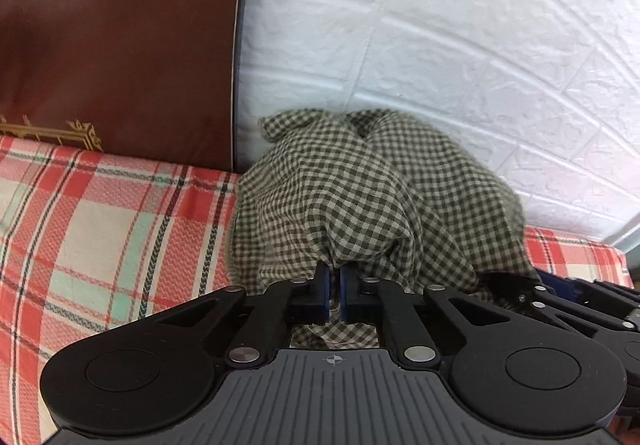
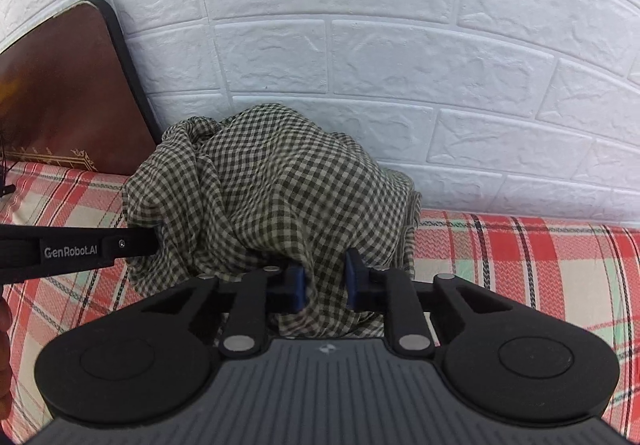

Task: Fold clothes
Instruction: 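Grasp the gingham cloth with the left tool while the right tool grasps it too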

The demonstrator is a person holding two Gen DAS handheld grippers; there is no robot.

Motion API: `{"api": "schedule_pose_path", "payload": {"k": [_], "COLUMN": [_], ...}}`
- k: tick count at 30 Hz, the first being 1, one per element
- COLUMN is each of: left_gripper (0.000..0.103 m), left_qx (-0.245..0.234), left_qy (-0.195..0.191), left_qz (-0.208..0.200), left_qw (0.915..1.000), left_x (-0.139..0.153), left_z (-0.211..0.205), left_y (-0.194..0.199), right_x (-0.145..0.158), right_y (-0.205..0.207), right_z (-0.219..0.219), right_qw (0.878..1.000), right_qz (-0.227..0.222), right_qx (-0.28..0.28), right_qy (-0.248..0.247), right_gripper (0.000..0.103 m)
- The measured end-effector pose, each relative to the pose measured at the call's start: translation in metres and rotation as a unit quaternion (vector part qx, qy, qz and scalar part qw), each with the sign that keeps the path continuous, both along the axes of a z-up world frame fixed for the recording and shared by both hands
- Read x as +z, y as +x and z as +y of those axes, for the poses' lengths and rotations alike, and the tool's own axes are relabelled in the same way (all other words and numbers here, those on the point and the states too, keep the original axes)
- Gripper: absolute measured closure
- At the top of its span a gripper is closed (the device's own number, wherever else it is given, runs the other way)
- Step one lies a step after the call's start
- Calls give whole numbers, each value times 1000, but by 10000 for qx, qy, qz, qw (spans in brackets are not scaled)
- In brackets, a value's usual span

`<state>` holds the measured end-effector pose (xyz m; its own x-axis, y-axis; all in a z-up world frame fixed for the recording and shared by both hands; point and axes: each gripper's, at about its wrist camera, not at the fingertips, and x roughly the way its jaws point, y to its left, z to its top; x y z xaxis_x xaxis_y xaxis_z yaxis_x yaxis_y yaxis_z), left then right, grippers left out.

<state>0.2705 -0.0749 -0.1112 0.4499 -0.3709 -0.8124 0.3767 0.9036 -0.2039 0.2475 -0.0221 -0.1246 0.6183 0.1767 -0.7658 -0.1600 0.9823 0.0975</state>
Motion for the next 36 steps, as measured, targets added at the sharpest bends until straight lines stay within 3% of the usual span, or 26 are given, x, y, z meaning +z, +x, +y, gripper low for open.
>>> {"api": "schedule_pose_path", "payload": {"k": [3, 10, 12, 18, 23, 31, 36], "left_gripper": [103, 103, 103, 103, 103, 103, 103], "left_qx": [-89, -222, -215, -355, -528, -401, -324], "left_qy": [-92, -272, -371, -415, 20, 455, 752], "left_qz": [-180, -581, -673, -885, -839, 5, 305], "left_qw": [9998, 9977, 9968, 9946, 9951, 9982, 9962], "left_x": [17, 63, 78, 106, 91, 37, 8], "left_z": [8, 32, 42, 71, 94, 127, 131], "left_y": [-11, -51, -70, -140, -198, -263, -280], "right_x": [10, 52, 66, 86, 72, 31, -1], "right_y": [-10, -47, -64, -127, -183, -255, -280], "right_z": [-3, -12, -17, -38, -58, -73, -74], "right_qw": [9998, 9979, 9967, 9941, 9938, 9936, 9923], "right_qz": [-22, -279, -388, -549, -325, 272, 667], "right_qx": [-29, 135, 248, 532, 534, 758, 835], "right_qy": [201, 576, 667, 768, 925, 790, 622], "right_gripper": [93, 95, 101, 101, 101, 101, 101]}}
